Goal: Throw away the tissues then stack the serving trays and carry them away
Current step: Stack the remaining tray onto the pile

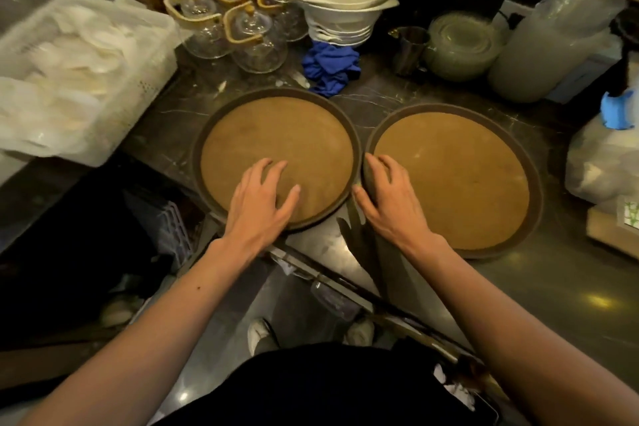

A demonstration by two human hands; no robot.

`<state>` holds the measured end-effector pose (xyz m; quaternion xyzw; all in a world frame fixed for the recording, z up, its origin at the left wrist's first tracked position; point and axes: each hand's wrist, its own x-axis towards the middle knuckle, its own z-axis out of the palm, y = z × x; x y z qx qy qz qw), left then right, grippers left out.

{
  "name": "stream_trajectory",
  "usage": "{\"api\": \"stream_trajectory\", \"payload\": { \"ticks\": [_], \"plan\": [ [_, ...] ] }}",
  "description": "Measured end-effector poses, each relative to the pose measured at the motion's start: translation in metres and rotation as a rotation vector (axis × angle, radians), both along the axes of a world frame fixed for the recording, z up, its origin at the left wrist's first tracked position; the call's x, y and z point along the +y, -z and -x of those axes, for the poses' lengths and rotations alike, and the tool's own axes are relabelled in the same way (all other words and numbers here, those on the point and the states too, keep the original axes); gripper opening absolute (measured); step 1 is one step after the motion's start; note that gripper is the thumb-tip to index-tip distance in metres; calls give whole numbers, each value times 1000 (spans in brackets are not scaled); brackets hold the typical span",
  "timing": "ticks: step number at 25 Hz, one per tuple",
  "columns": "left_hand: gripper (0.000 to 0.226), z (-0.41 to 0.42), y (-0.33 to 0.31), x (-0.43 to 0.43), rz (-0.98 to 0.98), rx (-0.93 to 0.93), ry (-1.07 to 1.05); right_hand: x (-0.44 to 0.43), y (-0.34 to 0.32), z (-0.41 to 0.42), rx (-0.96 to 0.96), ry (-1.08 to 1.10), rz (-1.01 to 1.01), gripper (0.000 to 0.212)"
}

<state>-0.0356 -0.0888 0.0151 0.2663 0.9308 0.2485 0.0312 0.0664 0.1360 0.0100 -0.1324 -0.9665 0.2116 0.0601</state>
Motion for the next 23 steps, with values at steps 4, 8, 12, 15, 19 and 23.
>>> {"api": "stream_trajectory", "payload": {
  "ticks": [4, 8, 12, 15, 19, 23],
  "plan": [
    [56, 30, -2, -64, -11, -5, -46, -60, -5, 39, 7, 30, -37, 62],
    [58, 55, 0, -110, -20, -37, -60, -92, -9, 68, -35, 69, -92, 64],
    [59, 72, 4, -132, -30, -57, -69, -102, -13, 84, -96, 79, -156, 65],
    [59, 83, 8, -134, -49, -69, -71, -100, -14, 96, -123, 87, -162, 66],
    [60, 97, 16, -125, -28, -100, -79, -80, -13, 116, -139, 81, -164, 66],
    [61, 113, 27, -111, 29, -139, -121, -48, -5, 143, -178, 54, -139, 67]
  ]
}}
